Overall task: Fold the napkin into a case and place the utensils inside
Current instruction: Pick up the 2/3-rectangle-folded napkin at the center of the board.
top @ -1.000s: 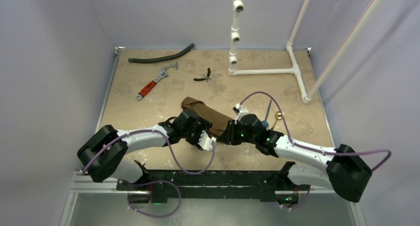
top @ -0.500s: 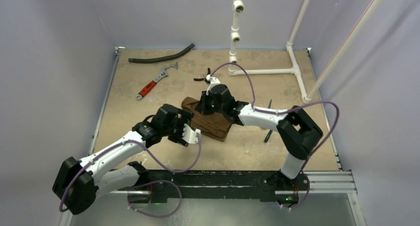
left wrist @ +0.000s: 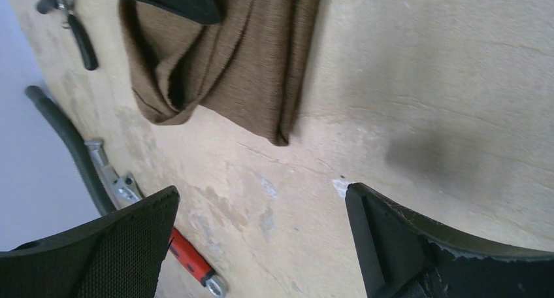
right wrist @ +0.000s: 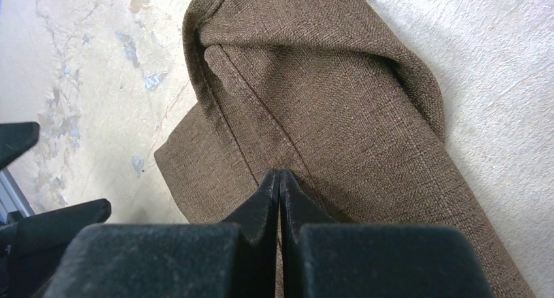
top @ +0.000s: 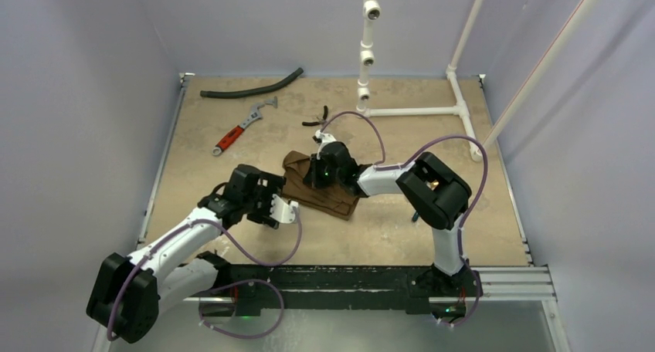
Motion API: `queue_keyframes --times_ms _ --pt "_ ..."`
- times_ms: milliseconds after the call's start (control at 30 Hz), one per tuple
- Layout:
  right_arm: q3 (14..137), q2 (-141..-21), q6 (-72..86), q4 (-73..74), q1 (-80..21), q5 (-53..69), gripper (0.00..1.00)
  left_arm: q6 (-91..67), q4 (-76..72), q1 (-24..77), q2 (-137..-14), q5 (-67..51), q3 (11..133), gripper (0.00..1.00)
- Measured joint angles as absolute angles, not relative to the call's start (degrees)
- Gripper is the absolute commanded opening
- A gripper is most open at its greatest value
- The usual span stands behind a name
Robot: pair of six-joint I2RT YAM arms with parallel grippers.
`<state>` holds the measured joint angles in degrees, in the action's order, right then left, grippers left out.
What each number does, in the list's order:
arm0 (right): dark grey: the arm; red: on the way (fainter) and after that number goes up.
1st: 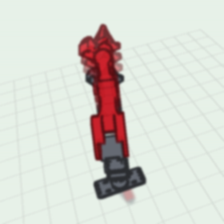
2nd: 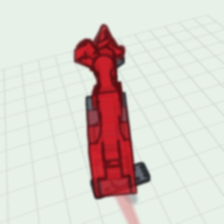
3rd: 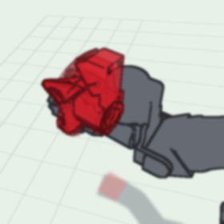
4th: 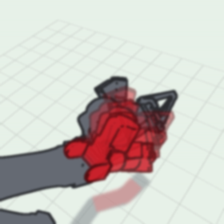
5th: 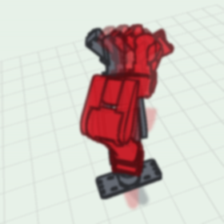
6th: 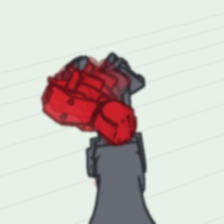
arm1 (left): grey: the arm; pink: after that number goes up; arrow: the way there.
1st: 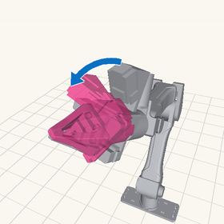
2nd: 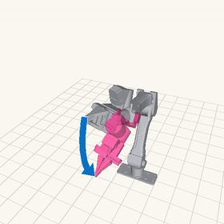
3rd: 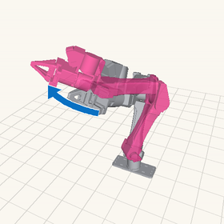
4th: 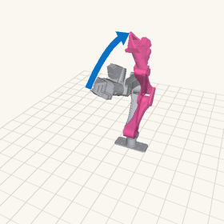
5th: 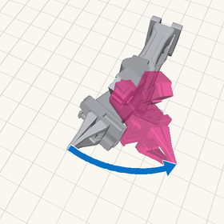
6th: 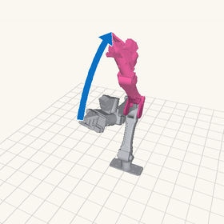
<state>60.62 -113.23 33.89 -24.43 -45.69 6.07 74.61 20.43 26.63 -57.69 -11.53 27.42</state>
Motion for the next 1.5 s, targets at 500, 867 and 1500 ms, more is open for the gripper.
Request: queue_keyframes --times_ms 500,867,1500 --pt "56.18 -114.17 35.11 -34.87 -45.56 7.31 0.00 86.74 2.59 26.00 -70.39 -14.13 25.12 0.86" --pt "54.33 -114.98 35.62 -39.75 -45.08 8.73 0.00 91.22 -1.37 26.89 -77.14 -14.02 27.90 0.75" --pt "51.75 -115.13 34.85 -44.75 -44.93 10.17 0.00 82.52 0.54 28.58 -85.67 -12.64 34.17 0.00"
